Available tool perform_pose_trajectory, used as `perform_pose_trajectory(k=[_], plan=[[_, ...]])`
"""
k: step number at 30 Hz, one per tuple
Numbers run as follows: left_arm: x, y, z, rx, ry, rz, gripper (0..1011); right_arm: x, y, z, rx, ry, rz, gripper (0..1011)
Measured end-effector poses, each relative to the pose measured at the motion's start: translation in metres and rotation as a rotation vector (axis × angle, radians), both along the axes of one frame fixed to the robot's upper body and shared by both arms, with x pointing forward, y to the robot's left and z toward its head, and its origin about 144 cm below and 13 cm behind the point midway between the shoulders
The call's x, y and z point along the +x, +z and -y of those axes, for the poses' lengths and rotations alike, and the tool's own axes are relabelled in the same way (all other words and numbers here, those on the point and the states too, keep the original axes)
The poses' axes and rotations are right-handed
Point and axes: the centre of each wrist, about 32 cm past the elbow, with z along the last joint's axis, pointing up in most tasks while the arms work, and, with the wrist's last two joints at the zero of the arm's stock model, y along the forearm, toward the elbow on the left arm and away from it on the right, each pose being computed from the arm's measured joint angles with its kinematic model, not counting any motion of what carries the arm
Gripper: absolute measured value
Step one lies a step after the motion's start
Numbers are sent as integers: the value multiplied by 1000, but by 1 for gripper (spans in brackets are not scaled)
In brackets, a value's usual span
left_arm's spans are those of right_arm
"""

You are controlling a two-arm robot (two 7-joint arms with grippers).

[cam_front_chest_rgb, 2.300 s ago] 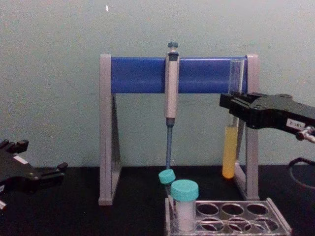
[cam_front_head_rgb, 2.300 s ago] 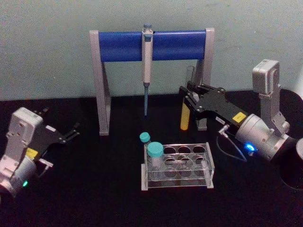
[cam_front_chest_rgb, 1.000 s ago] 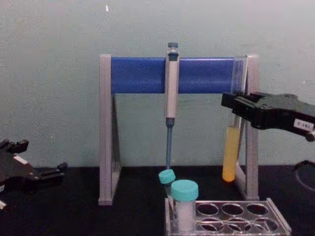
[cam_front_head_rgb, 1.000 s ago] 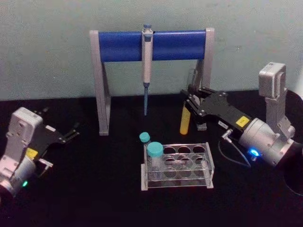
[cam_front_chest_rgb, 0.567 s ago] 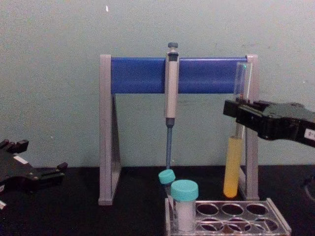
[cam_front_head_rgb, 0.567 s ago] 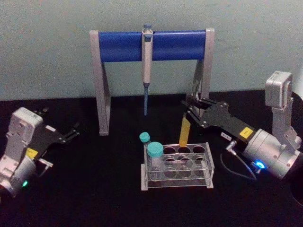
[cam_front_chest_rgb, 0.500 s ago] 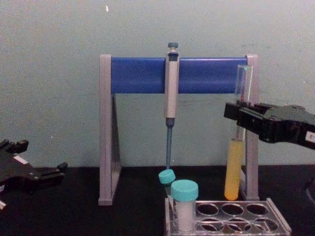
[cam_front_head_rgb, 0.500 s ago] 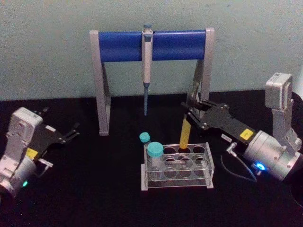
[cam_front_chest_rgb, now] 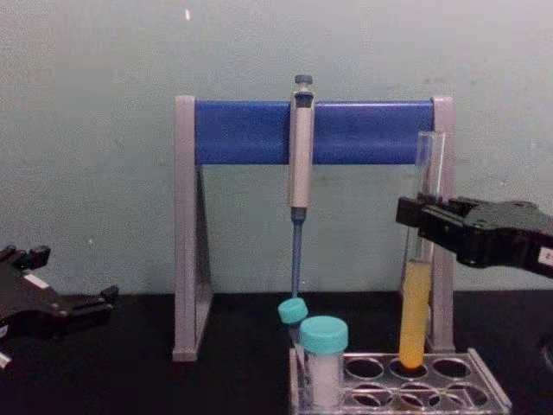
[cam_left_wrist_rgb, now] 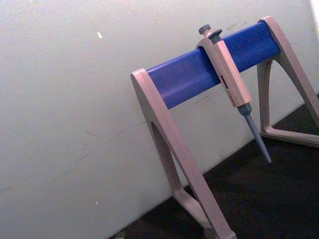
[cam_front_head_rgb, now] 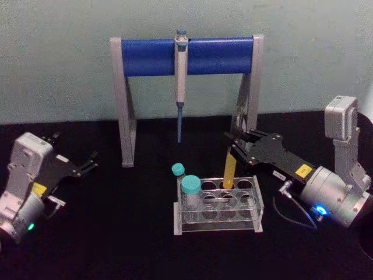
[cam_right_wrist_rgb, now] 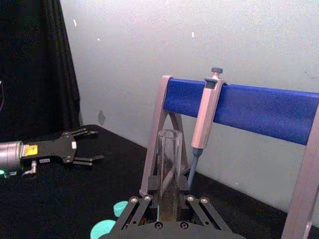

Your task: Pick up the test tube from the test tube rack, shake it, then place it back into the test tube rack.

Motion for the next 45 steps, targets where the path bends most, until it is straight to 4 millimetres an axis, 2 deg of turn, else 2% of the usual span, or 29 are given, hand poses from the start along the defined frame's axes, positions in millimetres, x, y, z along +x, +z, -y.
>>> perform_pose_trajectory(k=[45], plan=[[0,0,0,0,0,0,1010,5,-29,-3,-41,-24,-77,223]])
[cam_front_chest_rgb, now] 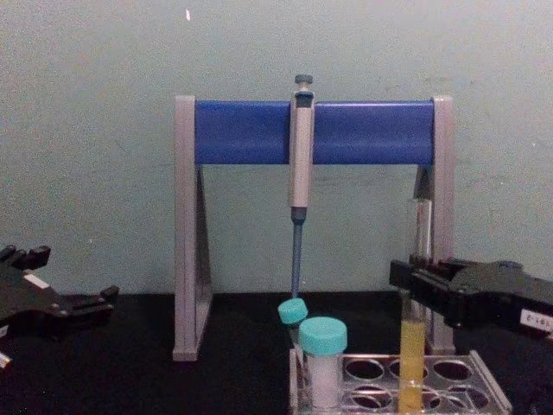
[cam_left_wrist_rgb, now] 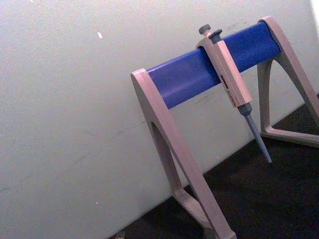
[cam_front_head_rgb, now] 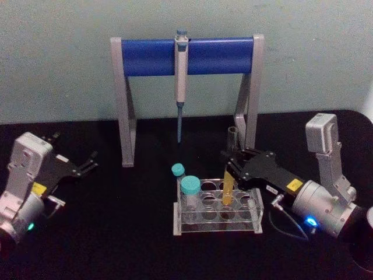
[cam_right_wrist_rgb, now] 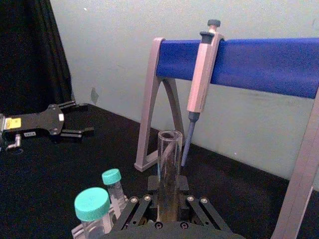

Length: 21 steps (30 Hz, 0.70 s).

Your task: Pick up the test tube from the test tube rack, shake it, then place it back into the test tube rack.

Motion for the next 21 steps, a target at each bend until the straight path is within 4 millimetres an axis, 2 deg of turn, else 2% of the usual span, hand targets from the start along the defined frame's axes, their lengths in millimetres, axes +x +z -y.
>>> perform_pose_trajectory(k=[21], plan=[[0,0,0,0,0,0,1010,1,-12,-3,-11,-9,-39,223]])
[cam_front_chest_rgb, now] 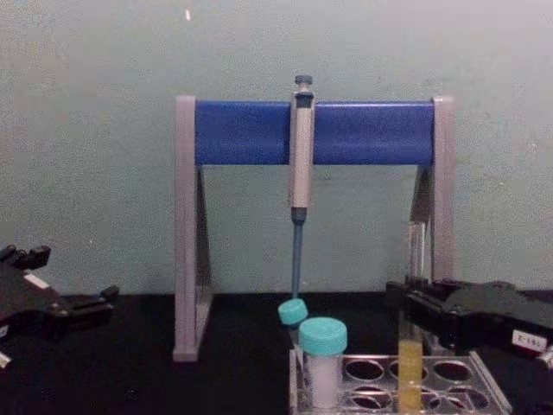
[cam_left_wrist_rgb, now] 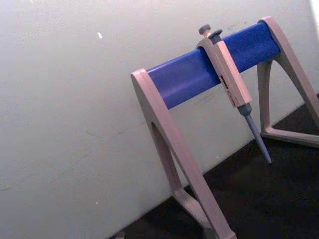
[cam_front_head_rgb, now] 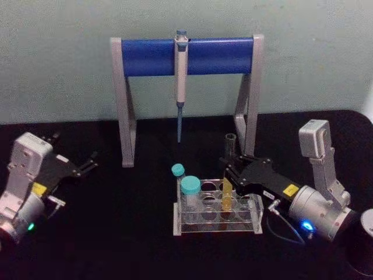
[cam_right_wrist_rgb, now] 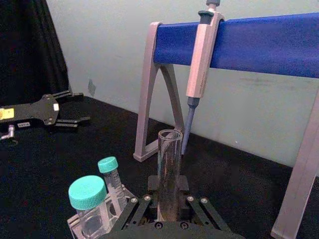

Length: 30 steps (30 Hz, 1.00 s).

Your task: Pick up the test tube from the test tube rack, shake it, then place it back into the test tube rack.

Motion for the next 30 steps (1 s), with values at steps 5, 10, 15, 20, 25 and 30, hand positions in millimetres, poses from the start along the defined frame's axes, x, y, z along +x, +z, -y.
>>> perform_pose_trajectory(k=[5,10,15,20,25,30], plan=[[0,0,0,0,0,0,1010,0,0,-1,-5,-1,1,223],[0,0,0,0,0,0,1009,0,0,0,-5,-1,1,223],[0,0,0,0,0,0,1010,0,0,0,-7,-1,-2,260],[0,0,0,0,0,0,1010,0,0,0,-7,-1,-3,400],[0,0,0,0,0,0,1010,0,0,0,-6,-1,-3,556],[0,0,0,0,0,0,1010,0,0,0,-6,0,-3,745]])
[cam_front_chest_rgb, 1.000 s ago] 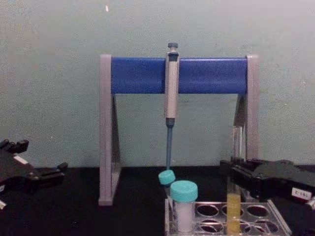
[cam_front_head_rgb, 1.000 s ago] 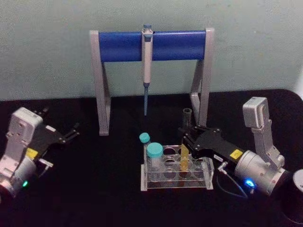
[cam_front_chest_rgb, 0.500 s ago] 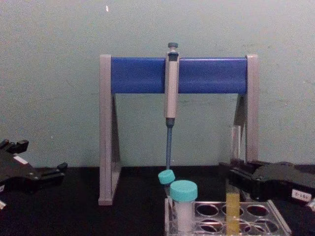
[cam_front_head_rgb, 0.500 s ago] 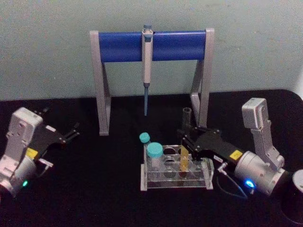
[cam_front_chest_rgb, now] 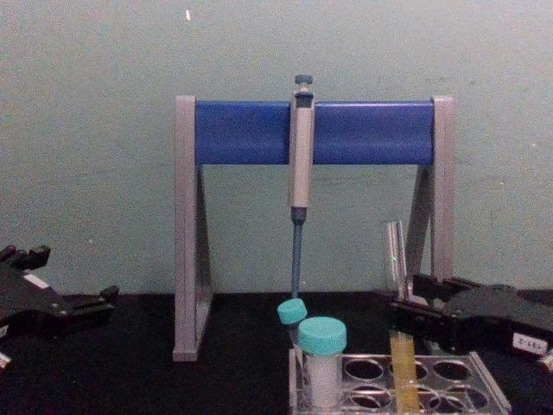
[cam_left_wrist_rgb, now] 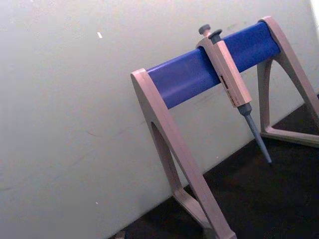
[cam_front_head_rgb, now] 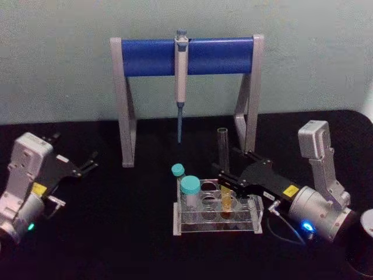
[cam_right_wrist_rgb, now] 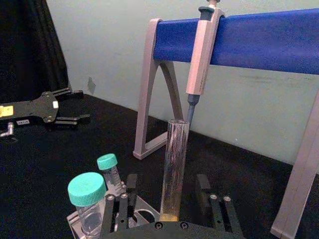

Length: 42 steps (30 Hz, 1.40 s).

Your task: Pick up the test tube from the test tube rack, shake it, then place it back into the test tube rack.

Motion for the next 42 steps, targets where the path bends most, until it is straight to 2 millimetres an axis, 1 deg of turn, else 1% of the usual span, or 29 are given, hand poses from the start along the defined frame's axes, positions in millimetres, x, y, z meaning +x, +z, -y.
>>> perform_pose_trajectory(k=[1,2,4,6,8,9,14,20,21,22,28,34,42], plan=[[0,0,0,0,0,0,1010,0,0,0,0,0,0,754],[0,0,0,0,0,0,1010,0,0,0,0,0,0,822],[0,0,0,0,0,0,1010,0,0,0,0,0,0,859],[0,0,0,0,0,0,1010,0,0,0,1,0,1,924],[0,0,0,0,0,0,1009,0,0,0,1,0,1,954],[0,0,0,0,0,0,1010,0,0,0,1,0,1,997],[0,0,0,0,0,0,1010,0,0,0,2,0,1,1000],[0,0,0,0,0,0,1009,-5,3,5,-6,4,14,1000],[0,0,0,0,0,0,1010,-9,4,9,-11,4,20,1000],[0,0,0,0,0,0,1010,-9,4,9,-11,4,20,1000],[0,0,0,0,0,0,1010,-25,8,22,-21,-22,33,1000],[0,0,0,0,0,0,1010,-40,8,34,-31,-143,49,1000],[0,0,0,0,0,0,1010,-45,-1,35,-86,-323,97,1000]])
